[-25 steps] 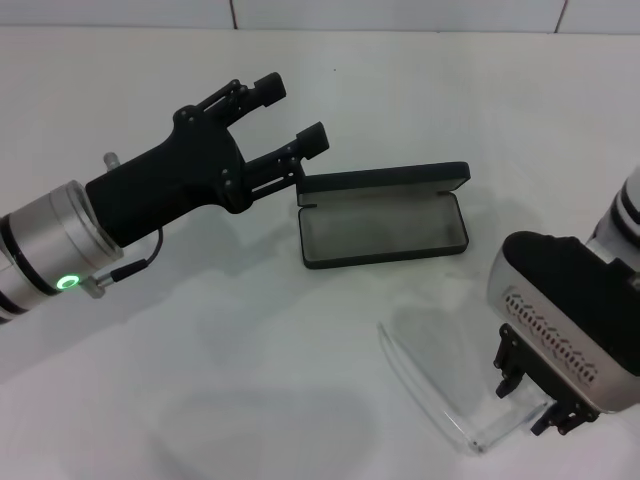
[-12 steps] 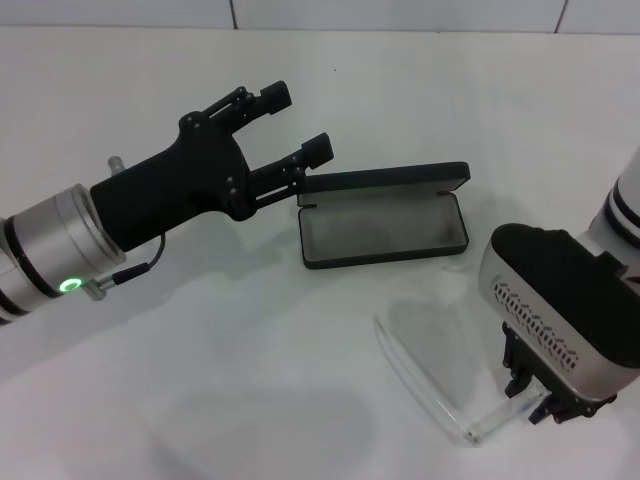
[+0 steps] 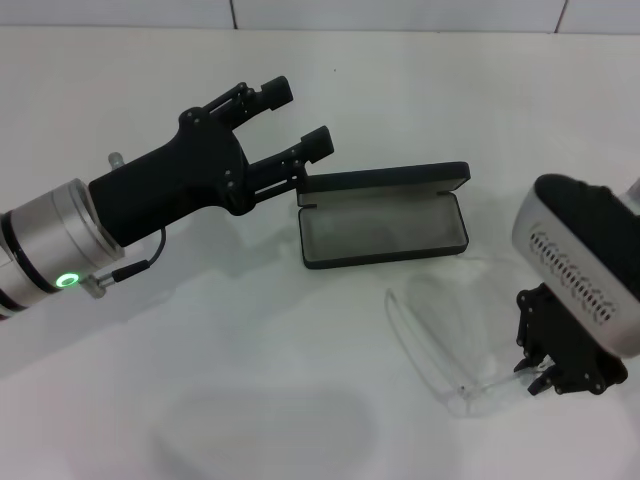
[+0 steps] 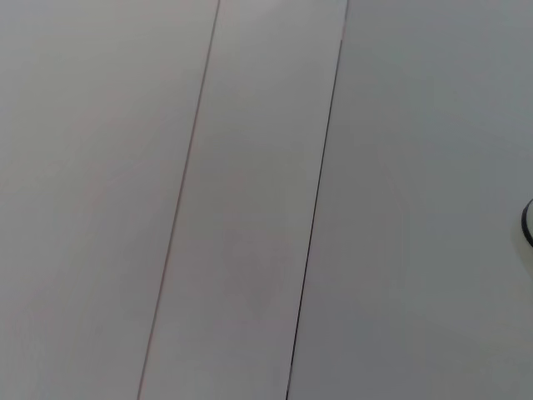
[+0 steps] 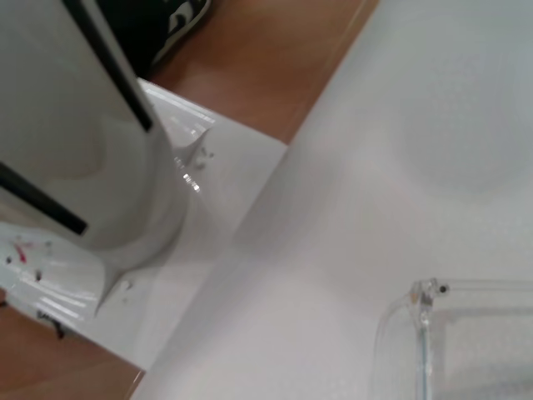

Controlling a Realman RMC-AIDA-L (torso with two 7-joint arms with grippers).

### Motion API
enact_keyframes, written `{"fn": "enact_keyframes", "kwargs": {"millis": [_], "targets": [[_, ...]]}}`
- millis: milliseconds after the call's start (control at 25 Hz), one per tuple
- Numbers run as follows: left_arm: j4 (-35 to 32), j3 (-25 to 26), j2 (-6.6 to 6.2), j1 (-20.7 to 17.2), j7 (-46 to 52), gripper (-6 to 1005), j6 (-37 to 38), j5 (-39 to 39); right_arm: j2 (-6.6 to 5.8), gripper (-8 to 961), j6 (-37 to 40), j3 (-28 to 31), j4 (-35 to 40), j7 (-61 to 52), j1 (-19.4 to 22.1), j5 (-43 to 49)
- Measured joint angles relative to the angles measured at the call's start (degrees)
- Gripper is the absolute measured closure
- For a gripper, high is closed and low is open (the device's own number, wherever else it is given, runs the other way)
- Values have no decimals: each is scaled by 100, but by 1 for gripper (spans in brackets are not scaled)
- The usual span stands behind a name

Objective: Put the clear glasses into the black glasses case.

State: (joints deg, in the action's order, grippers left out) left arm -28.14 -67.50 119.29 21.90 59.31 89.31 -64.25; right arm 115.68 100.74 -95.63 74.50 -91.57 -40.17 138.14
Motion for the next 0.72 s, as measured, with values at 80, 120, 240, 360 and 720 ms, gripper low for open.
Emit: {"fn": "enact_keyframes", "kwargs": {"millis": [80,120,240,360,720], "targets": [[-37,0,-1,4,17,174,1,1,-3,803,71,215,26,93,58,-15],[-47,0,-3,13,36,174,3,1,-3,810,106,281,42,127,79,-22],[-59,-22,-27,57,186,173,16,0,3,821,279,826,178,380,255,-117],[-60,-39,-93,82,358,173,158,-30,-4,833,432,1486,281,755,472,-519],[-126,-37,-311,227,720,172,1070,-146,43,835,-569,2153,221,2304,1723,-2252]]}}
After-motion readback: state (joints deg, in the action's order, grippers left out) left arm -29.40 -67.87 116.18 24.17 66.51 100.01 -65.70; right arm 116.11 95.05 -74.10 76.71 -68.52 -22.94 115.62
